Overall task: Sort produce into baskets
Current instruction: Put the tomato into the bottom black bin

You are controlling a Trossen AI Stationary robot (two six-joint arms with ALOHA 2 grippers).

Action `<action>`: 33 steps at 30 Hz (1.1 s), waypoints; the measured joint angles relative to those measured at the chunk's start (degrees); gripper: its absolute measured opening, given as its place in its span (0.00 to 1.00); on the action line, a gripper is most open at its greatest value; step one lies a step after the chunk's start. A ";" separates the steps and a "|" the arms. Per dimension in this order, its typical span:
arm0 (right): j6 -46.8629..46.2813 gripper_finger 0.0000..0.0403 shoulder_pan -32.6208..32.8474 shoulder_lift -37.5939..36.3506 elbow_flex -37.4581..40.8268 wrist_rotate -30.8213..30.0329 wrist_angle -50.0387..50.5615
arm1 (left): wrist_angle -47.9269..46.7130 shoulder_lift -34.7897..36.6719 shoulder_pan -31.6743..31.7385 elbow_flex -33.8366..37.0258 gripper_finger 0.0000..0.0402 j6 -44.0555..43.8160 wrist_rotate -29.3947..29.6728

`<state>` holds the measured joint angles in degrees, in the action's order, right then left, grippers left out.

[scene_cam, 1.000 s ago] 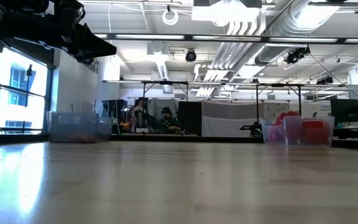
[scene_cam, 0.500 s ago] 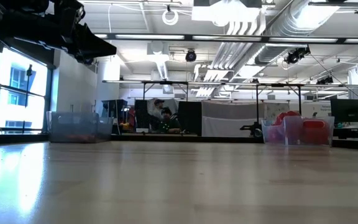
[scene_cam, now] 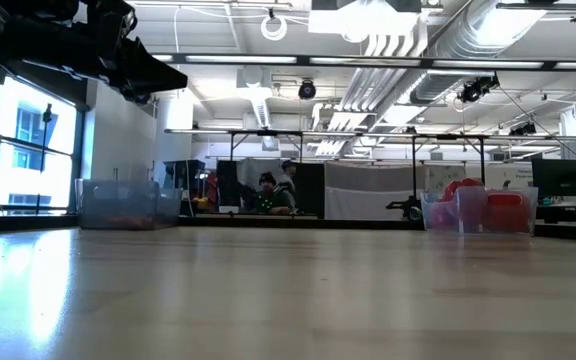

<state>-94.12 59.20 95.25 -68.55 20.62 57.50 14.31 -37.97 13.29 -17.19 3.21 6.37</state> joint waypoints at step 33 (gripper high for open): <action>5.93 0.00 -0.05 0.02 7.87 -5.55 -8.96 | 0.00 -0.01 0.00 0.01 0.17 -0.01 0.00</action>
<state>-88.18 59.16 95.26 -60.69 15.07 48.54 14.31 -37.98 13.29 -17.18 3.20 6.37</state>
